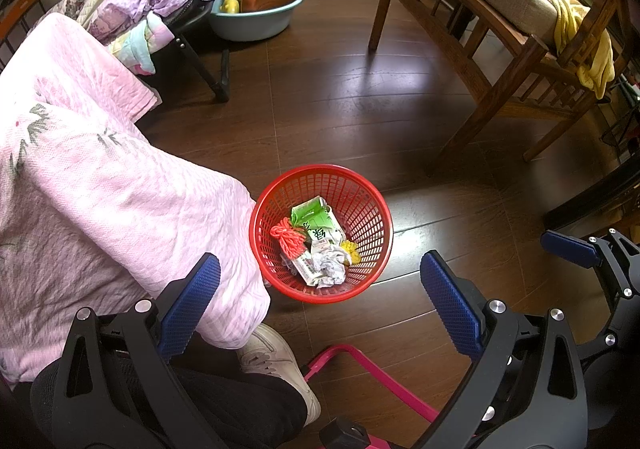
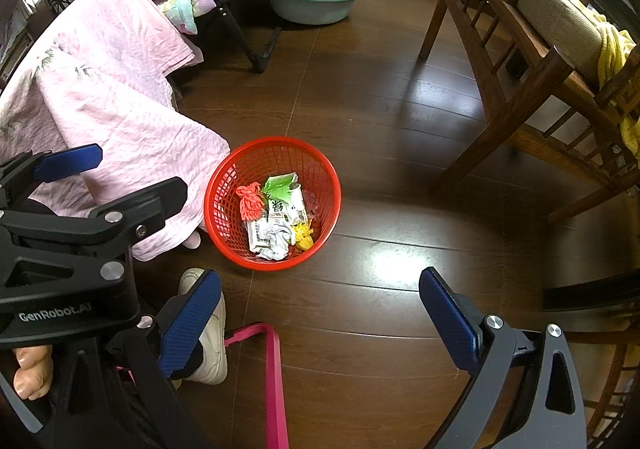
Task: Collect trash
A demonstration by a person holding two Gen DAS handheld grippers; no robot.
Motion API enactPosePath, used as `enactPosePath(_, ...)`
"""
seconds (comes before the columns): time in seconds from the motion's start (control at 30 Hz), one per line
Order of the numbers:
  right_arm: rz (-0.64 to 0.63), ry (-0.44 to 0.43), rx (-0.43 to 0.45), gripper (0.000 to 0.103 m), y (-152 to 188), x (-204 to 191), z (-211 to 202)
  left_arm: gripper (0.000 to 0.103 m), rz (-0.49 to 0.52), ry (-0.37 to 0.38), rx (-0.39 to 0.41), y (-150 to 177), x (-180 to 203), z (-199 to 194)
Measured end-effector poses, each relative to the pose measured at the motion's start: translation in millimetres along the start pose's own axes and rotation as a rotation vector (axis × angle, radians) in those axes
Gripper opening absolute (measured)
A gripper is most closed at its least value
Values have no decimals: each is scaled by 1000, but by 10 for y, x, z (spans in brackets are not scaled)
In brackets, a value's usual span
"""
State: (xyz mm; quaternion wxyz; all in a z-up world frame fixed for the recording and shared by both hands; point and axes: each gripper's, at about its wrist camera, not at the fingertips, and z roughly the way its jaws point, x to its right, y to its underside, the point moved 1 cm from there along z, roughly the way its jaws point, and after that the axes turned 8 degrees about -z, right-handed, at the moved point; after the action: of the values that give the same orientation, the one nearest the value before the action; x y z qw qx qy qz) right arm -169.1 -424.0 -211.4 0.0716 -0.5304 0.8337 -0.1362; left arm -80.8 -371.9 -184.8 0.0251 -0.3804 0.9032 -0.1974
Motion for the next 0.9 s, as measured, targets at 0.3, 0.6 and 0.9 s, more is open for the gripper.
enactPosePath(0.3, 0, 0, 2, 97, -3, -21, -5, 96, -1, 0, 0, -3, -1, 1)
enactPosePath(0.6, -1, -1, 2, 97, -7, -19, -7, 96, -1, 1, 1, -7, 3, 1)
enactPosePath(0.9, -1, -2, 2, 97, 5, 16, 4, 96, -3, 0, 1, -12, 12, 2)
